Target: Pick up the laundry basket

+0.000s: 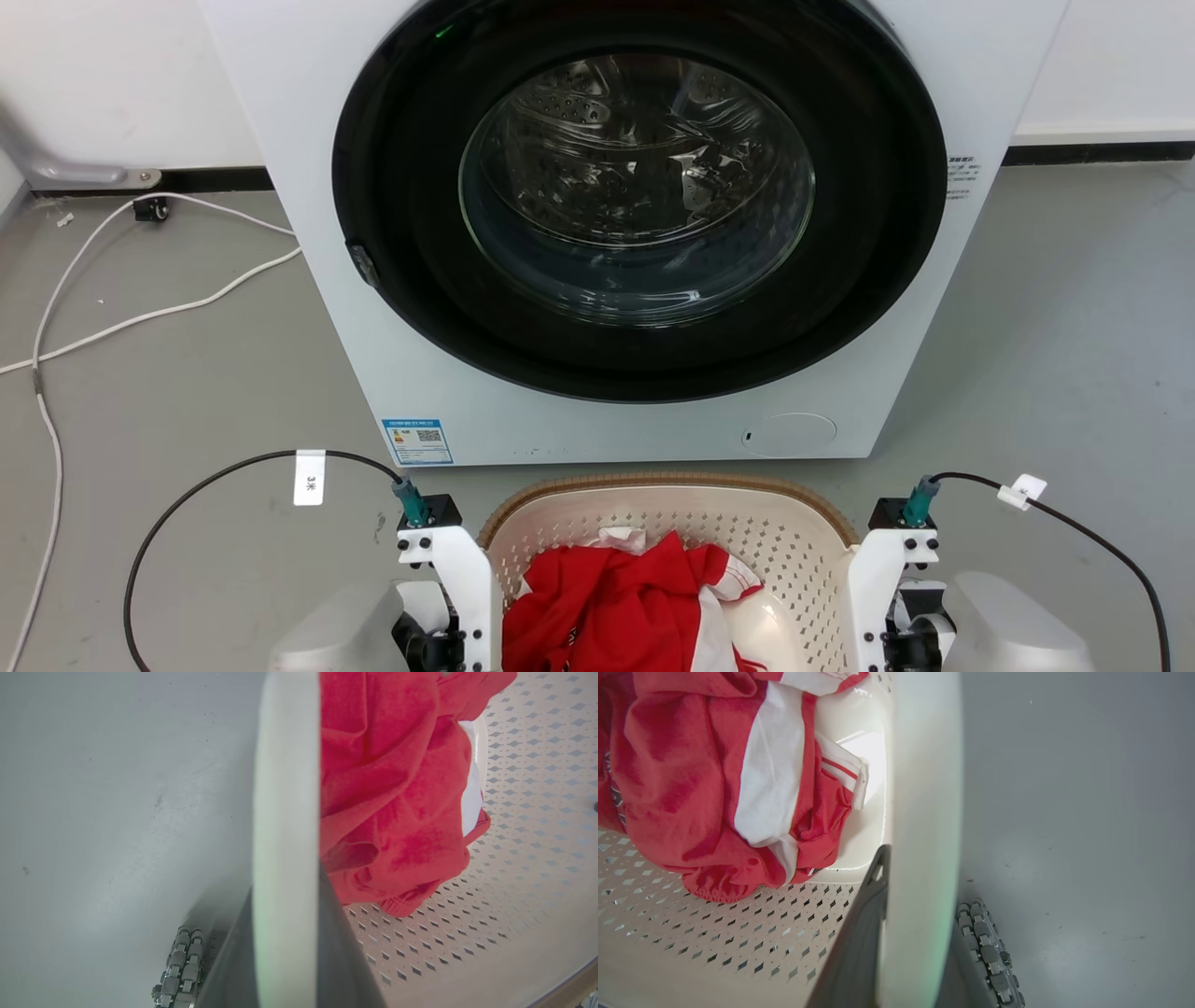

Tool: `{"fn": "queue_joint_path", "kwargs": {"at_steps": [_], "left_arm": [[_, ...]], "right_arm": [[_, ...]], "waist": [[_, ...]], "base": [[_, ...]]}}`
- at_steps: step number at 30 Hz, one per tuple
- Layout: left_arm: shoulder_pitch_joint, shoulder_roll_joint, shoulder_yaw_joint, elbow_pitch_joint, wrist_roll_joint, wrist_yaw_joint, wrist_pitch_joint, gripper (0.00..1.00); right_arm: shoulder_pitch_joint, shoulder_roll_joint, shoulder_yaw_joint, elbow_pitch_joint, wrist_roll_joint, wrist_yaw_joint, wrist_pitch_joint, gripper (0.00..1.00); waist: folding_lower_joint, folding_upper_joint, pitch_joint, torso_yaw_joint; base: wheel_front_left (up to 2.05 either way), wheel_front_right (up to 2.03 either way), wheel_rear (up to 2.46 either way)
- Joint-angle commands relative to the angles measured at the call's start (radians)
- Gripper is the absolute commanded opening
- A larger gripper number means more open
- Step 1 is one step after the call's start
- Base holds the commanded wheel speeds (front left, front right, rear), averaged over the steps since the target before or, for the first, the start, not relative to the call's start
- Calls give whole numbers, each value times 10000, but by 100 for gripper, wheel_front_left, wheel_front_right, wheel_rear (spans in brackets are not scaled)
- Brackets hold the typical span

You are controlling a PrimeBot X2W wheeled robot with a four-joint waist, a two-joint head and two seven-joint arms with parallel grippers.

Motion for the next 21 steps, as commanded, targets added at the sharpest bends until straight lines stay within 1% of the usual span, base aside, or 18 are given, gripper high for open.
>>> {"fn": "queue_joint_path", "kwargs": {"at_steps": [1,21], "left_arm": [[-166,-232,0,-155,-131,-139,18,0],[-151,-199,-153,-166,-312,-140,-43,0]], "right_arm": [[-94,204,-24,-44,-7,36,-26,0],[-211,243,-283,-45,-288,36,206,0]], "waist": [[1,0,5,5],[1,0,53,-28]], "base": [[0,0,0],[0,0,0]]}}
